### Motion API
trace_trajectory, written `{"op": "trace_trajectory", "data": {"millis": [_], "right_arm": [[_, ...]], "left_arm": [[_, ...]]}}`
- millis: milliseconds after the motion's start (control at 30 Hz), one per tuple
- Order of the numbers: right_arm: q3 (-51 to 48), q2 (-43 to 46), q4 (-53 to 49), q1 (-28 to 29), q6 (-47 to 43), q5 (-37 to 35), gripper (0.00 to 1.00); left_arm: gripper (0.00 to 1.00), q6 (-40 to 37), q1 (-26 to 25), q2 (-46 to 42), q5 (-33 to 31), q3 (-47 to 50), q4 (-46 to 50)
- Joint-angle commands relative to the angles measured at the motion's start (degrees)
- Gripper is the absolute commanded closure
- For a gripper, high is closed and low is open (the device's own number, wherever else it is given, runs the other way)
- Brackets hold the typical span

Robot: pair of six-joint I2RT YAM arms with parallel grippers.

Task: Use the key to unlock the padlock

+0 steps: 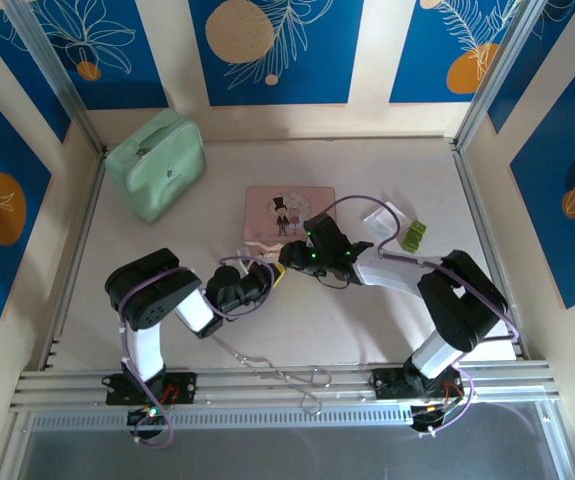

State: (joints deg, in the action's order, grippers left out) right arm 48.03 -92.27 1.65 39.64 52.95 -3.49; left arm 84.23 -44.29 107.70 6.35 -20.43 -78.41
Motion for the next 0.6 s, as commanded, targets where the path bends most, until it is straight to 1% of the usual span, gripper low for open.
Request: {"op": "trace_trajectory", "data": {"millis": [0, 233, 300, 433, 567], "right_arm": [[1.7, -1.0, -1.0, 0.3, 1.7, -1.0, 0.53], [3.4, -3.8, -2.7, 0.2, 2.2, -1.0, 0.53], [5.2, -4.7, -5.4, 0.3, 1.9, -1.7, 0.54], [8.2, -5.3, -9.8, 0.9, 1.4, -3.1, 0.56], [9.9, -5.8, -12.6, 1.3, 1.4, -4.2, 0.61]], "left_arm": [[1.0, 0.7, -0.6, -0.8, -1.2, -0.6, -2.3], [1.0, 0.5, -0.6, -0.9, -1.2, -0.6, -2.3], [1.0, 0.5, -0.7, -0.8, -1.2, -0.5, -2.3], [1.0, 0.4, -0.8, -0.5, -1.2, -0.3, -2.3], [1.0, 0.2, -0.9, -0.8, -1.3, -0.2, -2.3]]}}
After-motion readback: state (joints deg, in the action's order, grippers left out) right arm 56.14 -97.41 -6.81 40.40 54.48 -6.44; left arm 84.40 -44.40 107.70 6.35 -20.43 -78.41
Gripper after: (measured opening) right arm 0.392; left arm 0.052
